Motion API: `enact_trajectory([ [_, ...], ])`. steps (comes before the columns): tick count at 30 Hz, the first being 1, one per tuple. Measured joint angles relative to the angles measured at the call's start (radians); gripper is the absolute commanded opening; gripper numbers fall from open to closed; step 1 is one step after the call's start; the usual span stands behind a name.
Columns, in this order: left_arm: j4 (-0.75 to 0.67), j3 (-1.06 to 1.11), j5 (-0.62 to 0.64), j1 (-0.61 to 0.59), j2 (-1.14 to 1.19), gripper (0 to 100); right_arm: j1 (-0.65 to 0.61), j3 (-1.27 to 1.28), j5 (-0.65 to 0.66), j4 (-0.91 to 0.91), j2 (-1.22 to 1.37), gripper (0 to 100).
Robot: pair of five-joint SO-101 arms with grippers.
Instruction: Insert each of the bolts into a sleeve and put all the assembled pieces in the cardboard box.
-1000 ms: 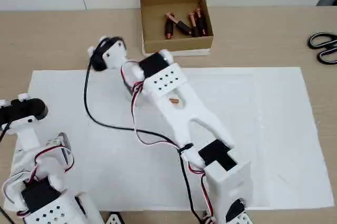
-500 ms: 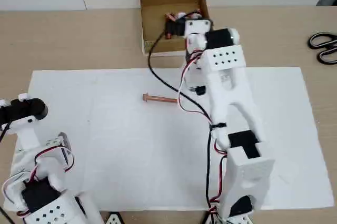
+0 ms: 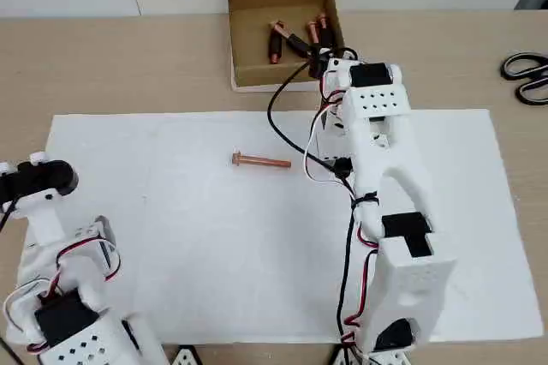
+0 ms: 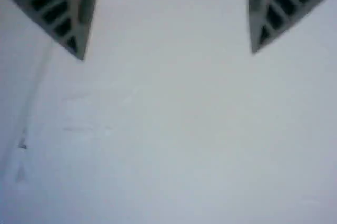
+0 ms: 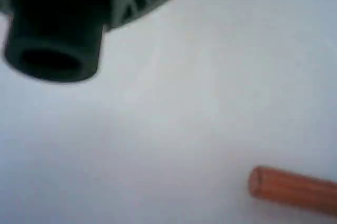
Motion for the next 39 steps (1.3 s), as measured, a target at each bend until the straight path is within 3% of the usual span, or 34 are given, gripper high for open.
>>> enact_trajectory([
  [4, 0.000, 0.000, 0.000, 0.000, 0.000, 19, 0.002, 0.055, 0.000, -0.054, 0.000, 1.7],
  [8, 0.000, 0.000, 0.000, 0.000, 0.000, 19, -0.015, 0.063, 0.000, -0.063, 0.018, 9.8],
  [39, 0.000, 0.000, 0.000, 0.000, 0.000, 19, -0.048, 0.063, 0.015, -0.049, 0.118, 14.7],
])
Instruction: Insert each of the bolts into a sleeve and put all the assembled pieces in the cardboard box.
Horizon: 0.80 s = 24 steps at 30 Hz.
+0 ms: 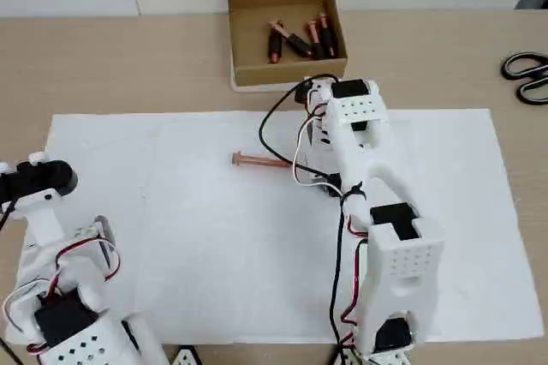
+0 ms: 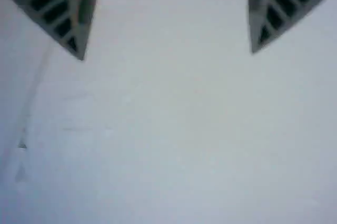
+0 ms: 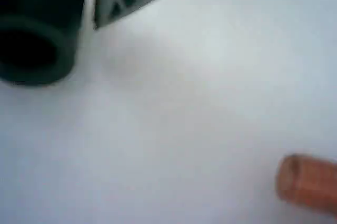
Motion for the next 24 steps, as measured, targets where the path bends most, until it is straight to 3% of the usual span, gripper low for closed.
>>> enact_trajectory([
  [24, 0.000, 0.002, 0.000, 0.000, 0.000, 19, -0.012, 0.000, 0.002, -0.066, 0.002, 11.8],
])
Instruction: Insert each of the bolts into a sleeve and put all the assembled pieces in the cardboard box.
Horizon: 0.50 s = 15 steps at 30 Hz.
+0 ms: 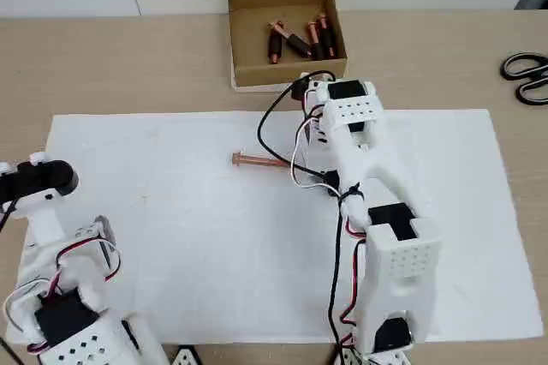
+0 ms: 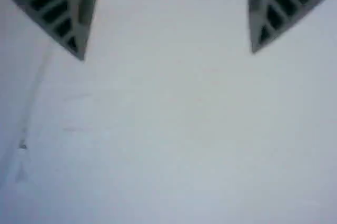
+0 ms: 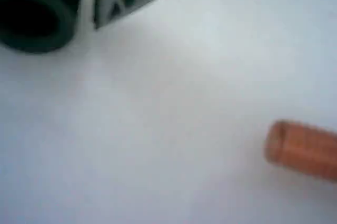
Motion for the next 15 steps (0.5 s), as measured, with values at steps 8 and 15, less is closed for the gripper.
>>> enact_trajectory([
  [8, 0.000, 0.008, 0.000, 0.000, 0.000, 19, 0.002, -0.003, 0.000, -0.008, 0.037, 11.4],
  [15, 0.000, 0.008, 0.000, 0.000, 0.000, 19, 0.003, -0.015, 0.000, -0.011, 0.084, 0.1],
])
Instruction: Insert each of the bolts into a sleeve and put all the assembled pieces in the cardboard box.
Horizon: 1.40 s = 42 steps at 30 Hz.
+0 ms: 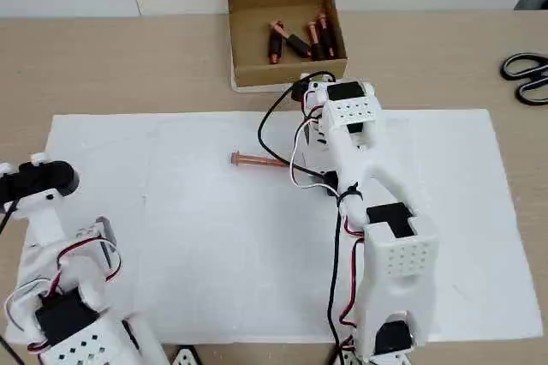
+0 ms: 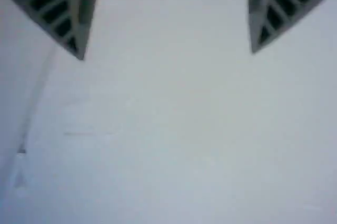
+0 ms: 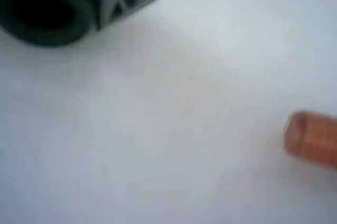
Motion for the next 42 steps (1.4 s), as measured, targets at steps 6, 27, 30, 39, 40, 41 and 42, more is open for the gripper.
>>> enact_trajectory([
  [6, 0.000, 0.000, 0.000, 0.000, 0.000, 19, 0.003, 0.000, 0.000, 0.008, -0.028, 0.6],
  [27, 0.000, -0.123, 0.000, 0.063, 0.051, 19, 0.100, 0.015, 0.103, 0.215, -0.517, 0.4],
  [30, 0.015, -0.247, 0.000, 0.110, 0.190, 19, 0.141, 0.015, 0.107, 0.224, -0.572, 0.4],
  [39, 0.238, -0.845, 0.166, 0.333, 0.839, 19, 0.183, 0.051, 0.107, 0.229, -0.681, 0.4],
  [40, 0.267, -0.913, 0.201, 0.373, 0.905, 19, 0.183, 0.061, 0.107, 0.229, -0.687, 0.4],
  [41, 0.292, -0.973, 0.236, 0.416, 0.968, 19, 0.183, 0.072, 0.107, 0.229, -0.694, 0.4],
  [42, 0.307, -1.025, 0.264, 0.459, 1.030, 19, 0.184, 0.084, 0.107, 0.232, -0.697, 0.4],
])
